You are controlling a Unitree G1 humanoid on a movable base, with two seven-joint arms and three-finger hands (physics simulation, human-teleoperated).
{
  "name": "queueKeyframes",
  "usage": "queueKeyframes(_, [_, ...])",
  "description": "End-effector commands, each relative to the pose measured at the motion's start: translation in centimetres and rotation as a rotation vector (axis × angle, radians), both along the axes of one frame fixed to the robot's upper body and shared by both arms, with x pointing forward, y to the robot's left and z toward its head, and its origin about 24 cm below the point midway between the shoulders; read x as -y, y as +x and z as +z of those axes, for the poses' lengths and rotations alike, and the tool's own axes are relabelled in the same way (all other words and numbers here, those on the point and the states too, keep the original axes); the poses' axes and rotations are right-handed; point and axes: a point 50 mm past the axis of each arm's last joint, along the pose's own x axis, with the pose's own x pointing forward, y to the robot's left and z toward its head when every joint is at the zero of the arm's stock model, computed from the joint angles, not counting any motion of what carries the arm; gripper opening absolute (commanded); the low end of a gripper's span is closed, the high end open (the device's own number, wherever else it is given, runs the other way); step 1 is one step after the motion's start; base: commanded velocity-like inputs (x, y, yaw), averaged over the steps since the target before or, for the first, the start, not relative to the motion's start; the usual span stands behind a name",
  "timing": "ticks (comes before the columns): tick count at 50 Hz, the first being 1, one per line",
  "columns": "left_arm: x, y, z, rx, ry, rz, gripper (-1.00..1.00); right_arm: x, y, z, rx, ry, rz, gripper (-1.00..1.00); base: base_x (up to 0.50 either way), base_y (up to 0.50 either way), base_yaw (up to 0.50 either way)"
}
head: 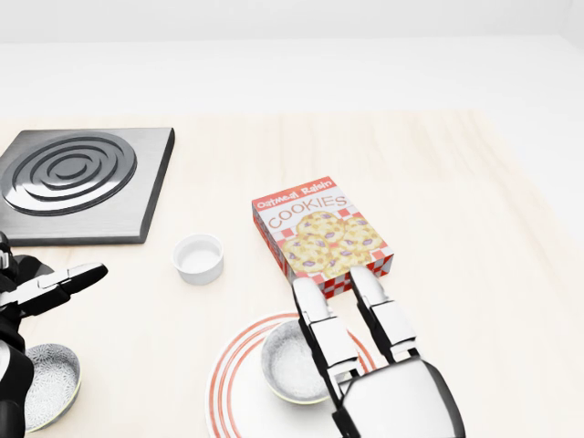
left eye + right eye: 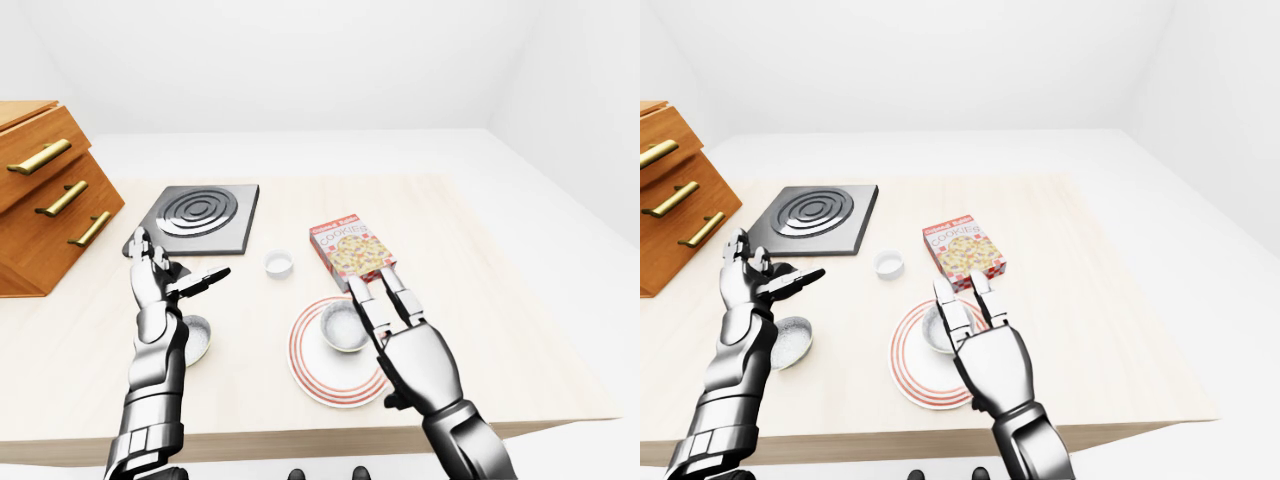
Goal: Pick the akita bowl next to the plate and place it on the plate.
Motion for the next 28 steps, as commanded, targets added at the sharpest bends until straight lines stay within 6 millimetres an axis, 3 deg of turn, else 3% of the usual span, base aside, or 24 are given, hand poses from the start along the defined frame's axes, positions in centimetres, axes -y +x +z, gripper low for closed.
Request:
queueKeyframes(1, [0.0,0.0,-0.1,-0.001,0.0,0.0,1.0,1.1,-0.9,2.0,-0.018,-0.003,-0.024,1.0,0.0,0.0,0.0])
queueKeyframes(28, [-0.1,0.0,-0.3,-0.007,0.0,0.006,1.0,2.1,0.6,1.8,-0.004,0.046,-0.094,1.0,0.0,0.0,0.0])
